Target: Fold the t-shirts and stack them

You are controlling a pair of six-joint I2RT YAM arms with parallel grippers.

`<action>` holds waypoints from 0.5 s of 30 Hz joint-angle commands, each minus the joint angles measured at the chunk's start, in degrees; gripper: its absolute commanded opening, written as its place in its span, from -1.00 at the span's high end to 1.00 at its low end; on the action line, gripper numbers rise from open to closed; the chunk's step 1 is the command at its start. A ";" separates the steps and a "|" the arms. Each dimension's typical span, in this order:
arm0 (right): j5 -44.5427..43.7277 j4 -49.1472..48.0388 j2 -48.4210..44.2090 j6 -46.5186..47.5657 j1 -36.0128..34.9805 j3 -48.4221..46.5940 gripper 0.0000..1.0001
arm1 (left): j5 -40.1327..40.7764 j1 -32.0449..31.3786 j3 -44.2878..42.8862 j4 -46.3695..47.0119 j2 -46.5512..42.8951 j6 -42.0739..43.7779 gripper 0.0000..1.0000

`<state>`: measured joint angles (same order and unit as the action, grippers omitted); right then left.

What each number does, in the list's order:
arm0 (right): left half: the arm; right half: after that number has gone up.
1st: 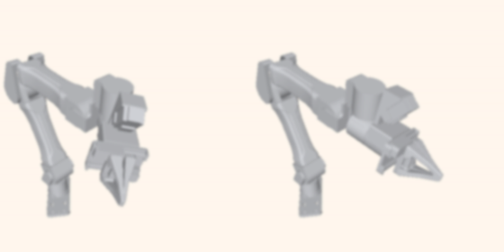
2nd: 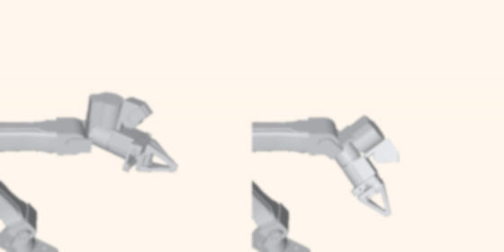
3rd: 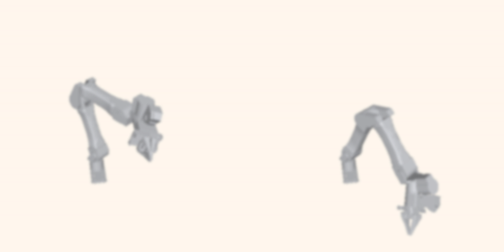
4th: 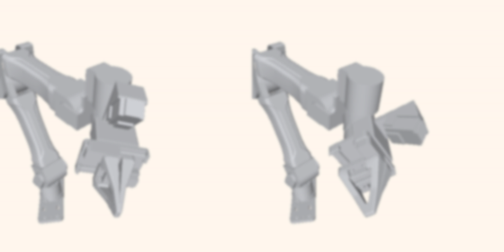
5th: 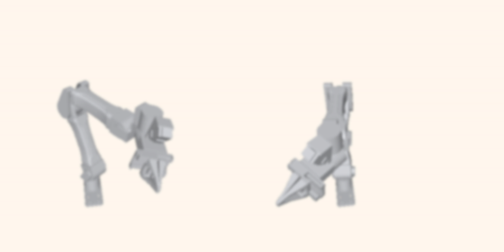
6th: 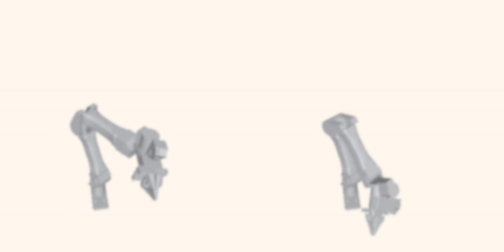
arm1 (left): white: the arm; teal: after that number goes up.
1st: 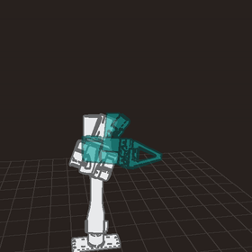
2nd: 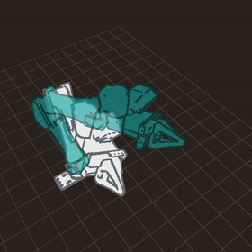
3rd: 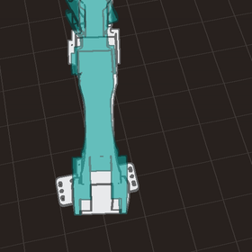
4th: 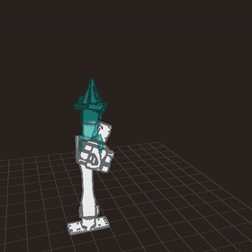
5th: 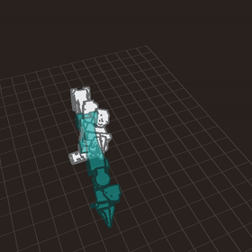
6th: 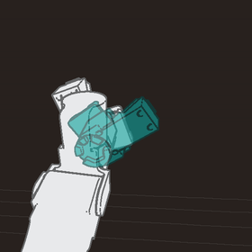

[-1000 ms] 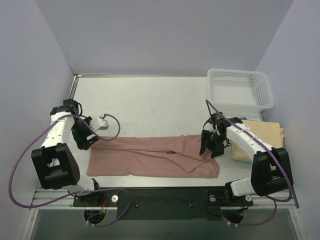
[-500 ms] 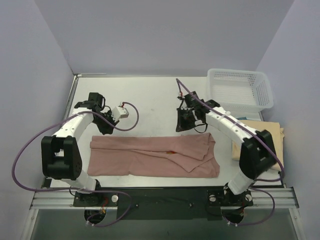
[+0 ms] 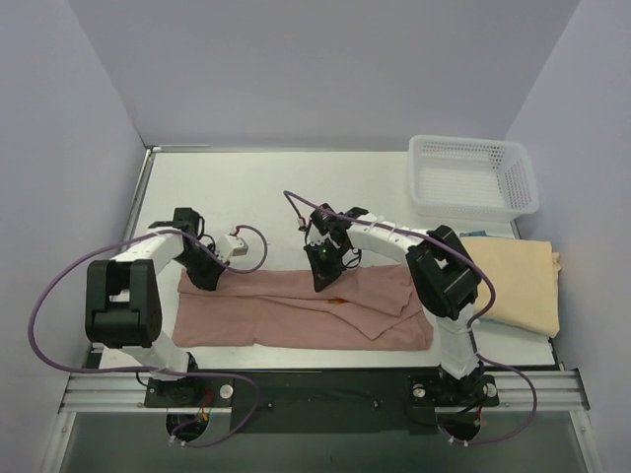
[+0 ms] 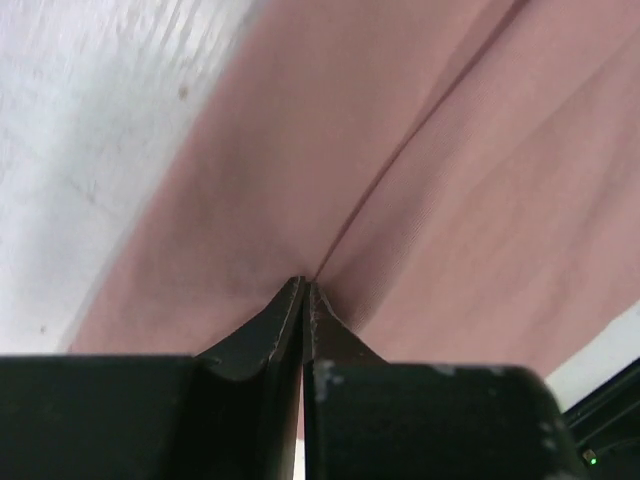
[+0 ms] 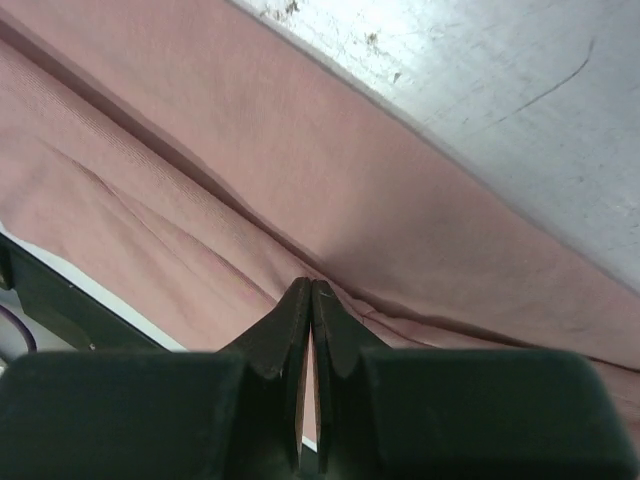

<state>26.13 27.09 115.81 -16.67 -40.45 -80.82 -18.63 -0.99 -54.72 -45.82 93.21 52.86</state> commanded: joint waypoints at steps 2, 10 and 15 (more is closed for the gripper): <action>1.99 3.05 -4.01 3.13 -0.25 1.89 1.00 | -3.86 4.68 -1.79 -6.63 -5.23 5.05 0.76; 4.80 4.98 -5.51 5.94 -1.74 4.52 1.00 | -4.40 6.44 2.06 -16.05 -8.22 16.57 0.75; 7.00 7.44 -6.73 8.75 -3.06 5.58 1.00 | -5.10 6.80 1.46 -21.74 -8.83 21.65 0.74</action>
<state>29.74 29.36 112.99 -11.64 -42.04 -76.40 -21.28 5.28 -52.21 -59.77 86.04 67.20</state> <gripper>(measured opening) 0.001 0.126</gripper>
